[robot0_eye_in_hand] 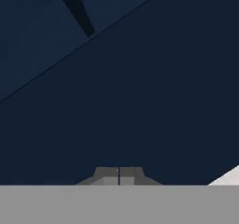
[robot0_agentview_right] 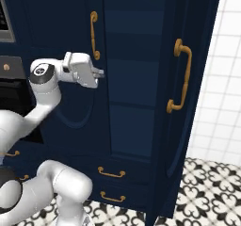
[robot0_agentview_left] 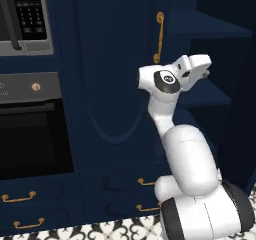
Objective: Open the cabinet, pick up the bread from the cabinet and place it in the basket. Then move the basket to the dining counter.
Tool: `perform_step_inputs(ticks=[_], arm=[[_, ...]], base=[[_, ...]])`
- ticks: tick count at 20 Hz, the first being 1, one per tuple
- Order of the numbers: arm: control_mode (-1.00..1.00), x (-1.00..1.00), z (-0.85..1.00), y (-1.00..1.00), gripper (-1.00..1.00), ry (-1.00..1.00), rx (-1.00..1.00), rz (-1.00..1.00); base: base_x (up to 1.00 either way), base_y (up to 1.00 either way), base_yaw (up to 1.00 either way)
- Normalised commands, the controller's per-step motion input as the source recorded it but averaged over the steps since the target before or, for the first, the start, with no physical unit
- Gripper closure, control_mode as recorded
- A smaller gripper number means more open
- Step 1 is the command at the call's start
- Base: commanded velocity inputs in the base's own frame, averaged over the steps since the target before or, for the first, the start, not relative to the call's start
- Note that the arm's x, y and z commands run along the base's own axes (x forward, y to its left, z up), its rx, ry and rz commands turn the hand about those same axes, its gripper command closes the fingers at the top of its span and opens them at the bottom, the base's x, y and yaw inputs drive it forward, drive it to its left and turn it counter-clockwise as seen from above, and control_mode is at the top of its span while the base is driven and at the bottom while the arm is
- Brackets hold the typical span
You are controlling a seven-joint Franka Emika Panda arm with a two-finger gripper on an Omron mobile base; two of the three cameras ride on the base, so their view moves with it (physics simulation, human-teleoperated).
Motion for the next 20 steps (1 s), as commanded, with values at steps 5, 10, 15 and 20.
perform_step_inputs(ticks=[5,10,15,20], arm=[[-1.00,0.65,-0.33,-1.00,1.00,0.39,-0.17,-0.40],[-1.00,0.41,-0.32,-1.00,1.00,0.36,-0.13,-0.39],[-1.00,0.28,-0.13,-1.00,1.00,0.35,-0.03,-0.33],[-1.00,0.06,0.00,-1.00,1.00,0.25,0.00,-0.34]], base=[[0.00,0.00,0.00],[0.00,0.00,0.00],[0.00,0.00,0.00],[0.00,0.00,0.00]])
